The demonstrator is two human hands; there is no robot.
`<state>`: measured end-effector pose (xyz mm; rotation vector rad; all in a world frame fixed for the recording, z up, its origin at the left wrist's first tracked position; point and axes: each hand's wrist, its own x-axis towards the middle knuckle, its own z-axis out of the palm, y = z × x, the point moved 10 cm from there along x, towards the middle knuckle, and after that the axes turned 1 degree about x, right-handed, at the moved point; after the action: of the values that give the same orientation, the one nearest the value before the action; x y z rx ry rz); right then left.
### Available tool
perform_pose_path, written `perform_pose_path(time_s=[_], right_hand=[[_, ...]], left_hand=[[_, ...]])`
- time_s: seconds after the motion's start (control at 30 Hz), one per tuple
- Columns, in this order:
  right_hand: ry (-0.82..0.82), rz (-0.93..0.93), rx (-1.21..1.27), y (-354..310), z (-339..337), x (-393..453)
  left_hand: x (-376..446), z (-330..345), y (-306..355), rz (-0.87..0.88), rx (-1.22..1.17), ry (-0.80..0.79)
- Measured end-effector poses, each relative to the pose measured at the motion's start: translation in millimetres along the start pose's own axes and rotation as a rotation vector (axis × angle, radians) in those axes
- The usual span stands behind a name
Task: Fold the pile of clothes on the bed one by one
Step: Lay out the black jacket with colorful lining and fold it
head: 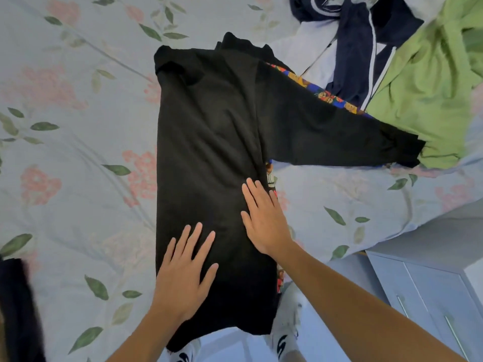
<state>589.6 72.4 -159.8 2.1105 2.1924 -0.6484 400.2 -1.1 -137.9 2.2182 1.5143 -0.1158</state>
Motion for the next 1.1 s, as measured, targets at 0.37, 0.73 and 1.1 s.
perform_pose_path(time_s=[0.37,0.73,1.1], right_hand=[[0.386,0.238,0.303,243.1,-132.1,9.6],[-0.038,0.41,-0.093,454.5,-178.8,68.7],[-0.278,0.589,1.145,408.4,-199.2,81.3]], left_hand=[[202.5,-43.7,245.6,0.244,-0.084,0.157],[342.3,60.4,377.0,0.156,0.079,-0.046],[343.0,3.0,394.2,-0.074,-1.129,0.036]])
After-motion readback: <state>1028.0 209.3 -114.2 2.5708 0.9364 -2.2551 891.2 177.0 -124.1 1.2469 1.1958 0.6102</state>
